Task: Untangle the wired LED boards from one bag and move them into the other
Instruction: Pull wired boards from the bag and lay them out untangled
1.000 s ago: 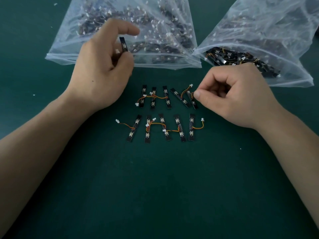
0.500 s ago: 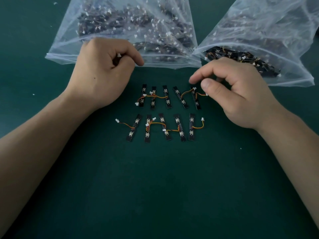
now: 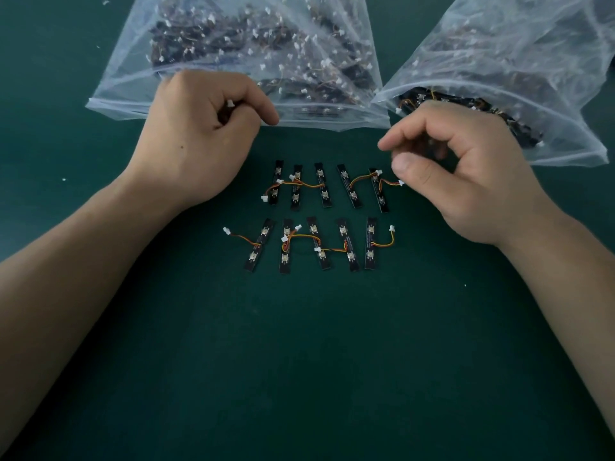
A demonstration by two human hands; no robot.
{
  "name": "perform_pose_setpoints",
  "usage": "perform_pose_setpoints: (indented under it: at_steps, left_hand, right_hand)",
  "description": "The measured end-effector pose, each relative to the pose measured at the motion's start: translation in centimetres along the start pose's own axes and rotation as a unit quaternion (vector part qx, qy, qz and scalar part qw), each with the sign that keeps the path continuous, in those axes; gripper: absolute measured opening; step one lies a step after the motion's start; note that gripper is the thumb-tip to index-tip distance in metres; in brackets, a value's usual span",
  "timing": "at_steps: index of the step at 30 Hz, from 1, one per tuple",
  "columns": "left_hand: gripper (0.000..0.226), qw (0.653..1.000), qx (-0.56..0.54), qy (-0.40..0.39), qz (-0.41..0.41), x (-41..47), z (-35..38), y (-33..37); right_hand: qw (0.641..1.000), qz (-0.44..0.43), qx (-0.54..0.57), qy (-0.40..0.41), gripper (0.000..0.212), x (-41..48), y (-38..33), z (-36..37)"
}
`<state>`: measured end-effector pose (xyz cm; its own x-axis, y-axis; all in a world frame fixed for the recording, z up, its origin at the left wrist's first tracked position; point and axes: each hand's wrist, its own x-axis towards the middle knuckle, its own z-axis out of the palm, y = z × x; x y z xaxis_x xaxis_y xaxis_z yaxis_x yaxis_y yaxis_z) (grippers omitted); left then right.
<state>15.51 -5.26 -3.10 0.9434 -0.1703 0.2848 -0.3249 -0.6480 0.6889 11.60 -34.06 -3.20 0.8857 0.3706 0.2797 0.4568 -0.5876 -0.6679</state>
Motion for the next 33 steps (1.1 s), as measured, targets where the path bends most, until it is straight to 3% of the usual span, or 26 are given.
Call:
perform_pose_setpoints:
  at_steps: [6, 33]
  left_hand:
    - [0.034, 1.000, -0.004, -0.006, -0.007, -0.04, 0.04, -0.09]
    - [0.027, 0.998, 0.017, 0.053, 0.015, 0.06, -0.01, -0.31]
  right_hand:
    - [0.997, 0.021, -0.031, -0.073, 0.023, 0.05, -0.14, 0.05]
    - [1.000, 0.004, 0.020, -0.012, 0.011, -0.07, 0.18, 0.22]
